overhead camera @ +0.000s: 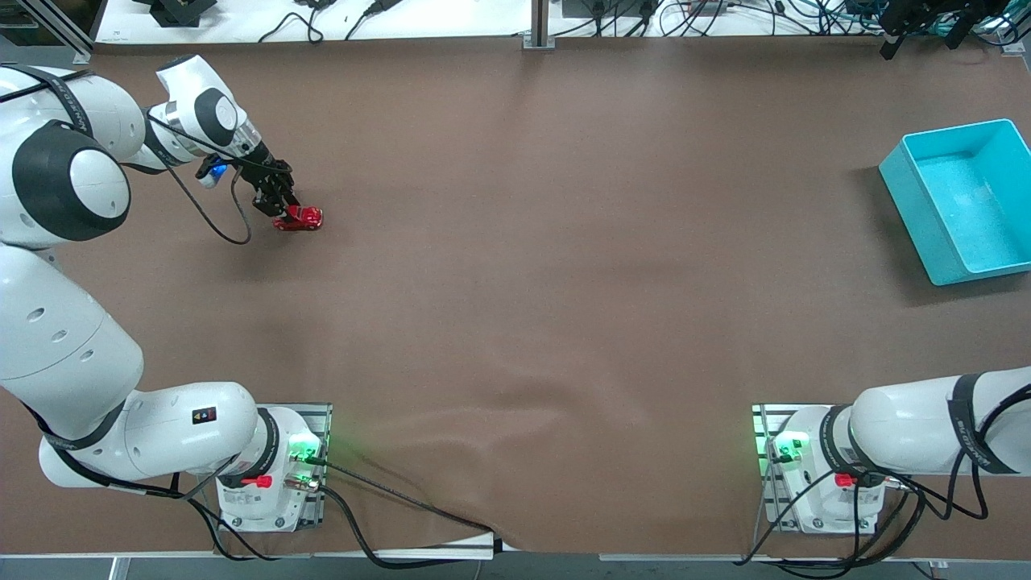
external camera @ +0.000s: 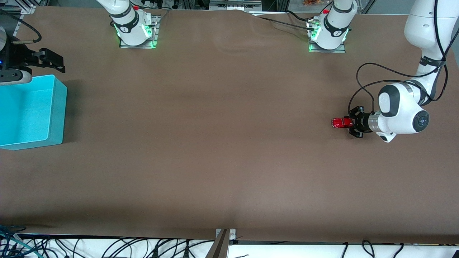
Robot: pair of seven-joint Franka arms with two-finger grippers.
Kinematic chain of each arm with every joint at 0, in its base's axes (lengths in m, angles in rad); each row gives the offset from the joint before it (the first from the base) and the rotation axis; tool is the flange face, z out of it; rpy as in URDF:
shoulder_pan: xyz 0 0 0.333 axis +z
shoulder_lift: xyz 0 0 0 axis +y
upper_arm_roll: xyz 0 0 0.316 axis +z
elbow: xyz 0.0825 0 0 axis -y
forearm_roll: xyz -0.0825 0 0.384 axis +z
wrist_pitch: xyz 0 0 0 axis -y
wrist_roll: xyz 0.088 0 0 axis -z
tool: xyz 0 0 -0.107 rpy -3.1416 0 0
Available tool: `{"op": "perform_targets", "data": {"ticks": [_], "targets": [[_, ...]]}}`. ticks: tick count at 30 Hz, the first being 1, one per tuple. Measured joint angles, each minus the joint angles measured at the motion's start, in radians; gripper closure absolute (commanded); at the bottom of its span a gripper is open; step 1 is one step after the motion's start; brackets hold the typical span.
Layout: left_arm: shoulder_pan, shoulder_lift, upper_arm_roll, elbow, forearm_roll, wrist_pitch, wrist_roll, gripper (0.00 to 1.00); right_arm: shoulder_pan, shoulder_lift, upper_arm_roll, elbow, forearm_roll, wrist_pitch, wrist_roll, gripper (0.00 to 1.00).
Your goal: Wind red beetle toy and store in blue box
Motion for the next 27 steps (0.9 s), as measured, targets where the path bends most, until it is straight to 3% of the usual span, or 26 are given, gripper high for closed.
{"op": "perform_targets", "data": {"ticks": [15, 27], "targets": [[-0.060, -0.006, -0.112, 0.033, -0.001, 0.012, -0.050, 1.00, 0.000, 0.000, 0.000, 0.000, 0.000, 0.000, 0.000, 0.00], [-0.065, 0.023, -0.113, 0.031, -0.001, 0.032, -0.050, 1.00, 0.000, 0.000, 0.013, 0.000, -0.001, 0.000, 0.000, 0.00]]}}
